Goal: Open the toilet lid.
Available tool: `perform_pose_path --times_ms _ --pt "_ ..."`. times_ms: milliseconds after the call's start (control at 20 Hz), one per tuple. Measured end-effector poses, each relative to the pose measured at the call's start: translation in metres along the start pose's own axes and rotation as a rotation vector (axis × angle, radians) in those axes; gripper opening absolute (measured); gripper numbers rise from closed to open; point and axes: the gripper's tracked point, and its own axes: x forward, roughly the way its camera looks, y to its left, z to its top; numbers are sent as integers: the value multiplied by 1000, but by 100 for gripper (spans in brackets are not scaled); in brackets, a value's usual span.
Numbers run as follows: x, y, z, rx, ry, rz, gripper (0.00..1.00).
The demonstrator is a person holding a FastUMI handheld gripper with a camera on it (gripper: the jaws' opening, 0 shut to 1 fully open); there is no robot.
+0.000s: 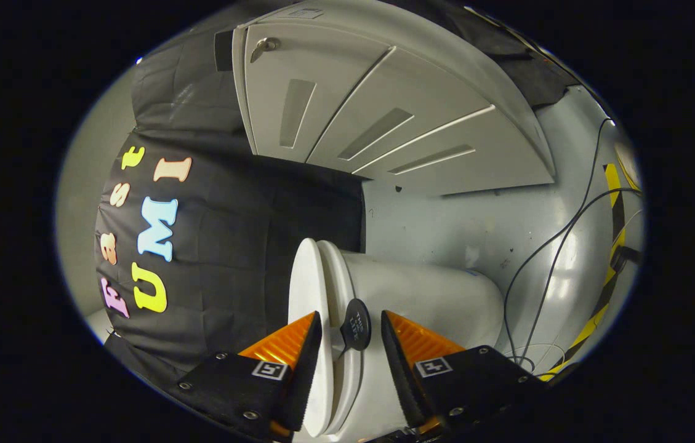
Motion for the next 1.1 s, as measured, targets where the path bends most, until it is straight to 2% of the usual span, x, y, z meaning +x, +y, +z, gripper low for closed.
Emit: perform_pose_path --times_ms 50,200,250,350,500,600,900,1100 --pt "2 3 -1 0 2 7 47" --pt "7 1 4 -4 0 -10 32" --pt "8 0 1 -11 2 -15 21" --pt "8 2 3 -9 4 -13 11" --pt "10 4 5 -2 0 -16 7" --pt "11 1 6 3 3 -29 0" --pt "14 4 4 -46 28 -90 0" --pt "7 24 14 -85 -14 -72 0"
